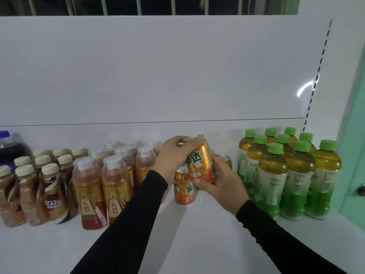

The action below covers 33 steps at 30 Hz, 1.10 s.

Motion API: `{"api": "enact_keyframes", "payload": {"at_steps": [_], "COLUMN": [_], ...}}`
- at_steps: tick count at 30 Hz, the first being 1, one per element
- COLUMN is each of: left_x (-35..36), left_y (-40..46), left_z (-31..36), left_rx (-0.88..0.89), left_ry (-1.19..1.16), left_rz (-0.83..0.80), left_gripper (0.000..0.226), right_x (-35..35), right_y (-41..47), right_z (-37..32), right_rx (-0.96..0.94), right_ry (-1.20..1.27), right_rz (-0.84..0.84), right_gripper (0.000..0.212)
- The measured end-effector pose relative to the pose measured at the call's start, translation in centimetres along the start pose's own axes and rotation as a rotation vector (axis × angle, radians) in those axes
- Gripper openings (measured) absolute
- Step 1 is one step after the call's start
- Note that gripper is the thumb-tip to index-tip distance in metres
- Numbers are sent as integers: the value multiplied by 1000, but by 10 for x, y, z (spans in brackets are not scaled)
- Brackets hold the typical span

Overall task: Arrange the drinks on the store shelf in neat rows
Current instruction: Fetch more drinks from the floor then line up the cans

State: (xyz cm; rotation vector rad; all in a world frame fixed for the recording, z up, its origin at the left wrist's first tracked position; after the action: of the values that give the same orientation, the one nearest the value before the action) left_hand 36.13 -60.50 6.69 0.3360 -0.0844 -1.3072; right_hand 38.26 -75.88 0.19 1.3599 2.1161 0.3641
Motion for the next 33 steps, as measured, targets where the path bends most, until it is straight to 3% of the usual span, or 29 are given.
{"api": "enact_keyframes", "payload": {"at_steps": [2,6,12,17,20,23,26,33], "left_x": [3,9,16,14,13,12,11,11], "left_y": [-7,-20,-30,-33,-34,-34,-33,-34], "left_z": [-10,-31,-54,-63,-63,-64,-66,-65], "left_rx": [-16,-76,-116,-119,-97,-85,-98,-176], "left_ry": [-7,-173,-306,-357,-325,-272,-251,-341], "left_rz": [-50,-165,-180,-87,-52,-53,-90,-206], "left_gripper": [51,40,45,51,57,65,59,65], "right_x": [1,0,3,8,6,4,4,9], "right_y": [-9,-24,-37,-36,-34,-36,-38,-39], "right_z": [2,10,20,19,20,19,20,28], "right_rx": [55,142,197,191,187,195,203,256], "right_ry": [94,192,213,17,-124,11,204,515], "right_rz": [-43,-134,-201,-229,-138,-78,-62,-133], "right_gripper": [48,46,67,80,89,81,75,70]}}
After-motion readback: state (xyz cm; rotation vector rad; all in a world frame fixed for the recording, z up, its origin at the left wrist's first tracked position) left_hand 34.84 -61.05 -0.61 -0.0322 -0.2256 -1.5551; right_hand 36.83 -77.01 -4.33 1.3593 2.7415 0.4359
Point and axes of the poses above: each hand's wrist, its own y-axis towards the middle knuckle, its own x-axis out of the palm, z = x × y, the point moved 5 cm from there along y, towards the middle knuckle, and after that the axes turned 3 degrees about -z, right-handed, at the moved point
